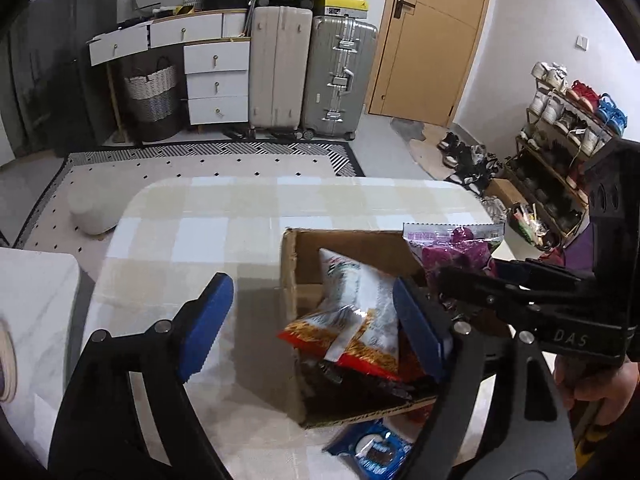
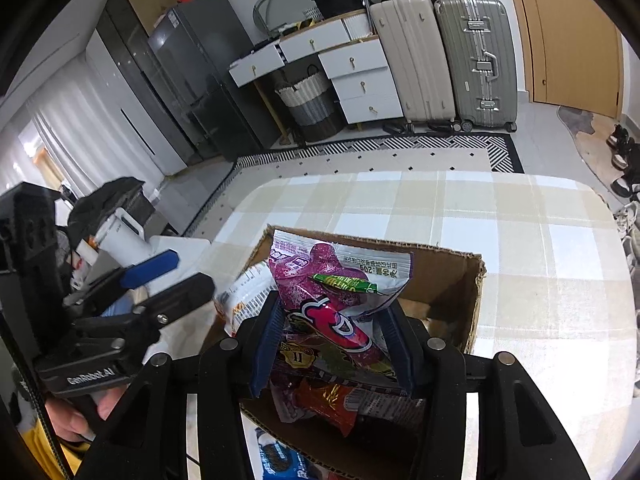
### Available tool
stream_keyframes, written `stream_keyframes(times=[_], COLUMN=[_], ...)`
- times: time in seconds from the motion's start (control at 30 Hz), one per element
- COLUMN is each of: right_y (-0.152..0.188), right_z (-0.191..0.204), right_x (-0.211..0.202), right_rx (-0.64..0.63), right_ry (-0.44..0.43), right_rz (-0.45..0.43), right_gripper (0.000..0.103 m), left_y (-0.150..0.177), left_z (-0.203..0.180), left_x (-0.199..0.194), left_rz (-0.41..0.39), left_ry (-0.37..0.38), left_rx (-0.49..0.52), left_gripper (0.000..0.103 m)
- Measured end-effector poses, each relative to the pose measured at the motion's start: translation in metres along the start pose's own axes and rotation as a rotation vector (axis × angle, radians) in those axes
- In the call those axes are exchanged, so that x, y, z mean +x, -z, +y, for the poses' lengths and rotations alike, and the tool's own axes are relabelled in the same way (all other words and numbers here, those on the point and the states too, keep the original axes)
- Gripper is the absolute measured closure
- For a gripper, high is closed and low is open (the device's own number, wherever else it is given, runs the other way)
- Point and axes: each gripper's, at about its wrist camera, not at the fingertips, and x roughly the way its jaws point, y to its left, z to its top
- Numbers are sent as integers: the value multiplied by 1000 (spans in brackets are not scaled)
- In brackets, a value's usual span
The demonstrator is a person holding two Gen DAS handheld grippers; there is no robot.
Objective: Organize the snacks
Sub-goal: 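Lower the bags into the box and open the left tool, then open the right tool to drop the purple candy bag into the box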
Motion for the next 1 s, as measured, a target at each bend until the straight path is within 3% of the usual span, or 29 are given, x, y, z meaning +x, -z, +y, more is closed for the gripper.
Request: stream_keyframes(times=[0.27,0.47,0.67,0.77,1.0], right_y=[-1,1,16,26,53], right_z=[8,16,38,48,67], right_x=[-15,-47,-81,-101,-146], right_rx=[-39,-50,-79,-96,-131], right_ry=[59,49,25,18,10], right_rz=[-40,-106,-163,-195,-260], right_gripper=[48,47,46,37,37], left_y=[7,30,48,56,74], left_z=[7,6,-9,-18,-35], left_x=[-22,-49,-79,-96,-137], left_rz=[-4,-28,-50,-67,-93], left_ry=[-20,-30,-37,-35,-43], left_rx=[-12,-8,19,36,50], left_gripper=[22,22,21,21,18])
